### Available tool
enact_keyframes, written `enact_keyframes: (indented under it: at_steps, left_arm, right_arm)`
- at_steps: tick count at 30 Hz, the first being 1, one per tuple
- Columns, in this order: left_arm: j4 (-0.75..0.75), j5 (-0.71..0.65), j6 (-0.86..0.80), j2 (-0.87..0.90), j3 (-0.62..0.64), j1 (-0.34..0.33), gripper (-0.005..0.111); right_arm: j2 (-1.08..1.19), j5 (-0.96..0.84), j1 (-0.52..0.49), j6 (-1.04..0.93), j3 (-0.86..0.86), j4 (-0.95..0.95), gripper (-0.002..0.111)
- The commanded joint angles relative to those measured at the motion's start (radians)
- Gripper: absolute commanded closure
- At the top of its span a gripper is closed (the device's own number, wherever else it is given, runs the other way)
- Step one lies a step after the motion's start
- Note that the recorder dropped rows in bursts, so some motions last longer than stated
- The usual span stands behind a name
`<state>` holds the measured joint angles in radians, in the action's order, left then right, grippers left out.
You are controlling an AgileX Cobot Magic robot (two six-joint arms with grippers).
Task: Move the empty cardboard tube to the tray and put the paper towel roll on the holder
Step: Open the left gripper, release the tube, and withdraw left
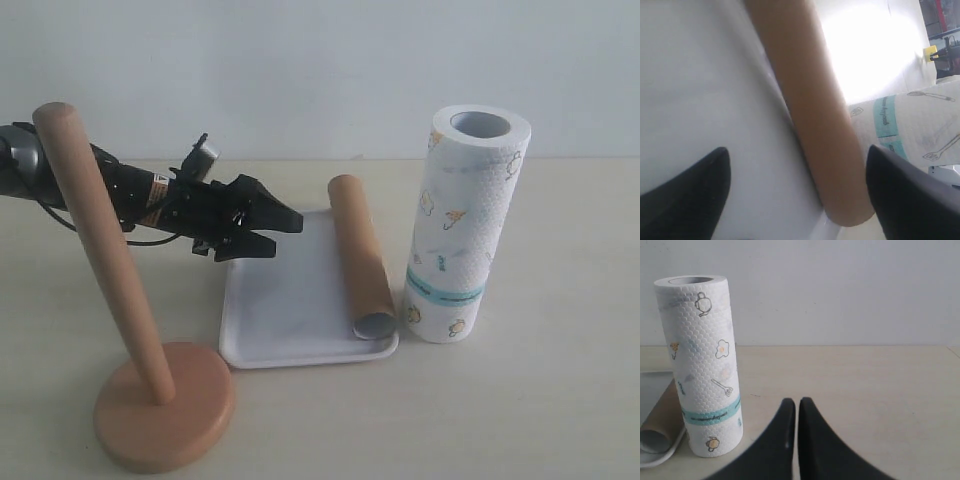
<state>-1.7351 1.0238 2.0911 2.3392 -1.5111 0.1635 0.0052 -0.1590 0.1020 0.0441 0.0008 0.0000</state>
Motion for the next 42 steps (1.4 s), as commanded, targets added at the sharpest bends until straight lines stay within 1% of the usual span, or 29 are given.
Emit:
enact_keyframes:
  at_steps: [1,11,16,19,25,28,29,31,32,35,40,42]
  left_arm:
    - [-0.003,-0.01,0.008,0.007,-0.006,0.008,0.036]
    - [-0.003,0.003,0.008,0.007,-0.008,0.008,0.036]
    - [-0.003,0.012,0.008,-0.016,-0.009,-0.003,0.036]
    - [-0.008,0.044,0.008,-0.051,-0.014,-0.023,0.036]
    - [-0.009,0.155,0.008,-0.136,-0.027,-0.087,0.038]
    - [-0.009,0.197,0.008,-0.194,-0.027,-0.126,0.05]
    - [-0.009,0.197,0.008,-0.215,-0.027,-0.146,0.057]
    - [-0.009,0.197,0.008,-0.253,-0.027,-0.178,0.069]
    - [-0.009,0.197,0.008,-0.276,-0.027,-0.197,0.078]
    - [-0.009,0.197,0.008,-0.336,-0.009,-0.251,0.101]
    - [-0.009,0.197,0.008,-0.448,0.03,-0.311,0.103]
    - [-0.009,0.197,0.008,-0.505,0.05,-0.319,0.103]
  right_arm:
    - [-0.005,0.01,-0.003,0.0,-0.001,-0.006,0.106]
    - [-0.005,0.01,-0.003,0.0,-0.001,-0.006,0.106]
    - [-0.005,0.01,-0.003,0.0,-0.001,-0.006,0.106]
    - [-0.005,0.01,-0.003,0.0,-0.001,-0.006,0.106]
    - [-0.005,0.01,-0.003,0.0,-0.001,-0.006,0.106]
    - [-0.005,0.01,-0.003,0.0,-0.001,-0.006,0.106]
    - [-0.005,0.01,-0.003,0.0,-0.001,-0.006,0.106]
    - [-0.005,0.01,-0.003,0.0,-0.001,-0.006,0.106]
    - [-0.005,0.01,-0.003,0.0,-0.001,-0.006,0.106]
    - [-0.005,0.01,-0.003,0.0,-0.001,-0.006,0.106]
    - [-0.005,0.01,-0.003,0.0,-0.001,-0.006,0.106]
    - [-0.005,0.01,-0.003,0.0,-0.001,-0.006,0.106]
